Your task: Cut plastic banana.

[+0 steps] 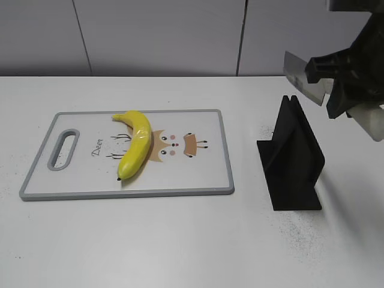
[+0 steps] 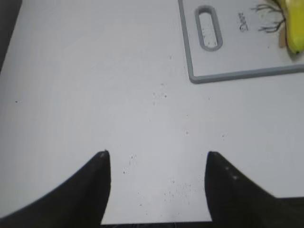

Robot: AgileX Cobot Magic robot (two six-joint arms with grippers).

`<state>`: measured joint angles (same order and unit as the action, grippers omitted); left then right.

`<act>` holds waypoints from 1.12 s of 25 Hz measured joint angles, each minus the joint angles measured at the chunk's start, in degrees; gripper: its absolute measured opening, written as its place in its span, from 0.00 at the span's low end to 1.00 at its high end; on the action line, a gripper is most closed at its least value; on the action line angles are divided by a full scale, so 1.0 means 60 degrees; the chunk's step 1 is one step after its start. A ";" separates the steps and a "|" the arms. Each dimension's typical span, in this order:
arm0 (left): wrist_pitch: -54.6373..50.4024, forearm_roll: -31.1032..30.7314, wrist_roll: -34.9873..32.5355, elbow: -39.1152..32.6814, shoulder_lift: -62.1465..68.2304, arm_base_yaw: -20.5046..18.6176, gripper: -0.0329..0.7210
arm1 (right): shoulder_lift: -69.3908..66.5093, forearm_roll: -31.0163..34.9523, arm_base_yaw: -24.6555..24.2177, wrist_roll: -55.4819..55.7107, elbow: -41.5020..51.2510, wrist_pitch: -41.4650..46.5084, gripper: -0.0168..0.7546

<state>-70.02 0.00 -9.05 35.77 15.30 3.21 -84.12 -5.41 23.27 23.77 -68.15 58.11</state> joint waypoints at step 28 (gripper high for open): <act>0.1168 0.0931 0.0000 -0.1457 -0.2599 0.0000 0.75 | -0.0717 0.0122 0.0000 0.0040 0.0440 -0.0913 0.23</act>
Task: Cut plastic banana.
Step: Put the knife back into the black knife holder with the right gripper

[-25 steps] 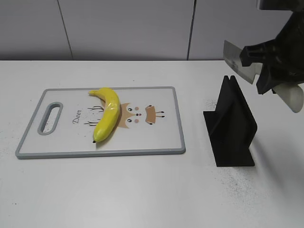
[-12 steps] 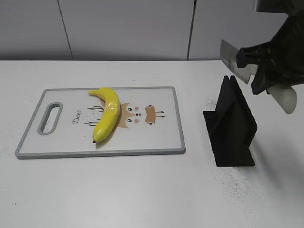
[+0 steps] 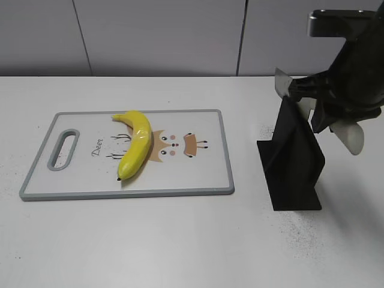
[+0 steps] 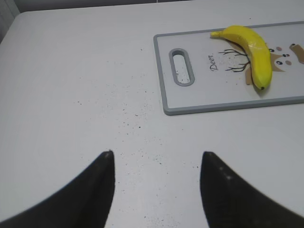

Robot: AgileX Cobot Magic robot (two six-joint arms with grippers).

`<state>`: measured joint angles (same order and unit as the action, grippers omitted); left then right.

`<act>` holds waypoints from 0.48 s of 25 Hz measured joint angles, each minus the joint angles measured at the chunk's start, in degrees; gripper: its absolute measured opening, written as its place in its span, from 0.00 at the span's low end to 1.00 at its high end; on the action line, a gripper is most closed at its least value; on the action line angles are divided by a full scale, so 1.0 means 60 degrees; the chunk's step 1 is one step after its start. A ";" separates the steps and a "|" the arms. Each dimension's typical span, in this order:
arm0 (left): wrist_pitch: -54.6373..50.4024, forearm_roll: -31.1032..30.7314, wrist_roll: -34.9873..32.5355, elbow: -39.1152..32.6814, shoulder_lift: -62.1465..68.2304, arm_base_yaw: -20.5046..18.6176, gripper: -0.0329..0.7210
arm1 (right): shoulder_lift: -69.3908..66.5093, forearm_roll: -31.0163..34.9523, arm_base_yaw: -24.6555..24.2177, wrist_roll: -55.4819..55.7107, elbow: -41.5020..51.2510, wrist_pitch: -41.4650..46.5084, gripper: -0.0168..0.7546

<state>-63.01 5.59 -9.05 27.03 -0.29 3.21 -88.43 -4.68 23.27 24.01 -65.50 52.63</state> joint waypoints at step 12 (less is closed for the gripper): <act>0.0042 0.0000 0.0000 -0.0008 0.0000 0.0000 0.75 | -0.0127 0.0177 0.0000 0.0000 0.0538 -0.0101 0.23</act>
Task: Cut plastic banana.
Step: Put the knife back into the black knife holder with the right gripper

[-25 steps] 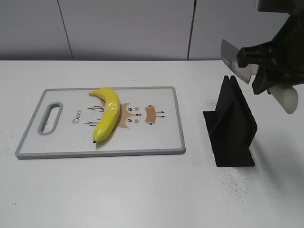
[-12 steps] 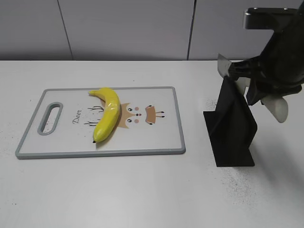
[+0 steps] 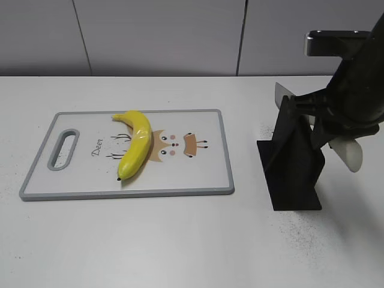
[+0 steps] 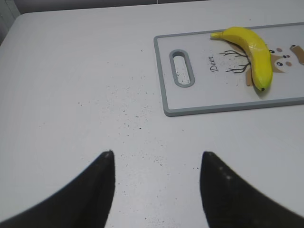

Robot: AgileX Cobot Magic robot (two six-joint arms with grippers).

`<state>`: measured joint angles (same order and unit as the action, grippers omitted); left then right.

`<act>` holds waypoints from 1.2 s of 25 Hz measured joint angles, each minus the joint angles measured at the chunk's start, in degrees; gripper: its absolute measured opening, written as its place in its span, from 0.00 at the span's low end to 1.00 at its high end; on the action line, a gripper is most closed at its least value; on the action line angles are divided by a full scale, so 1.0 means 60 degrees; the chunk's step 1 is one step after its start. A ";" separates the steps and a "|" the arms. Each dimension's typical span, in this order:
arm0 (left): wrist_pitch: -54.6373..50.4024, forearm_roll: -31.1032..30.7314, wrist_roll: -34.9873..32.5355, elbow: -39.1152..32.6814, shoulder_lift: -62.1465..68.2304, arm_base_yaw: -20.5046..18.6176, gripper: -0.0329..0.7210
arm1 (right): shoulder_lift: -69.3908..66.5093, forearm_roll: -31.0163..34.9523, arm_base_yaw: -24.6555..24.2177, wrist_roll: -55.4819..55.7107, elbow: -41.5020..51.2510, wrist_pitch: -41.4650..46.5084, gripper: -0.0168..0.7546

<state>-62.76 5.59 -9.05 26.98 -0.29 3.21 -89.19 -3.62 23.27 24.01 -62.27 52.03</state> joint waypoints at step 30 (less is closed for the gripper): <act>0.0029 0.0000 0.0000 0.0000 0.0000 0.0000 0.75 | 0.1450 0.1000 0.0000 -0.2717 0.0017 0.0362 0.78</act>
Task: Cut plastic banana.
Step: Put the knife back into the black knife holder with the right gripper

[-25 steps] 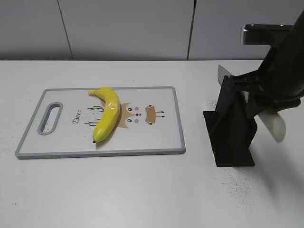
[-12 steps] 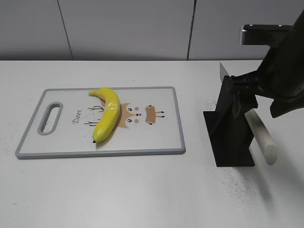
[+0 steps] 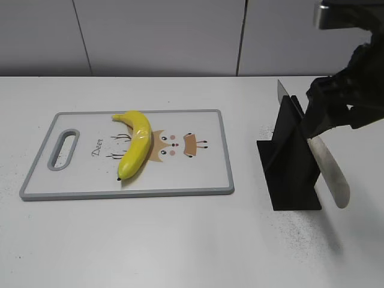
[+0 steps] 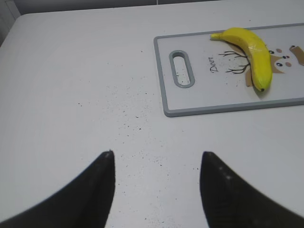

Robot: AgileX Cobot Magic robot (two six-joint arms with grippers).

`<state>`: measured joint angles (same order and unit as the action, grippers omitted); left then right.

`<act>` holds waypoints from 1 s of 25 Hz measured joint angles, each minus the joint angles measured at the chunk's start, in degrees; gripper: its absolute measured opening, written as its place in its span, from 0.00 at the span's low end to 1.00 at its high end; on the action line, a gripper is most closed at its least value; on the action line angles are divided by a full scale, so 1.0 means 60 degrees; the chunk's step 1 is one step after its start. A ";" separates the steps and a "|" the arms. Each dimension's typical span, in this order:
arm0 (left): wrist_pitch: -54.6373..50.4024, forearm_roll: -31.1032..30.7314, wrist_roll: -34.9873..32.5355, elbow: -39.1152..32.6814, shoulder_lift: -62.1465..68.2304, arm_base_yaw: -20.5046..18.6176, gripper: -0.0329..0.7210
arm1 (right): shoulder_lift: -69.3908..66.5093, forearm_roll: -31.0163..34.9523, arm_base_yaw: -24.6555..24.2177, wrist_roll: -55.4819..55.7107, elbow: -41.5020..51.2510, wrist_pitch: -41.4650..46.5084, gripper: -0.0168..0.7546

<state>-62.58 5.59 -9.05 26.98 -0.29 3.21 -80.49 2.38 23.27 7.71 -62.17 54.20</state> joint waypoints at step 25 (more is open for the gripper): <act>0.0000 0.0000 0.0000 -0.0010 0.0000 0.0000 0.75 | 0.5144 0.0207 0.0000 -0.1520 0.4468 -0.0303 0.78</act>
<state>-62.58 5.59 -9.05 26.92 -0.29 3.21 -49.62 3.62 23.27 -1.41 -35.36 52.39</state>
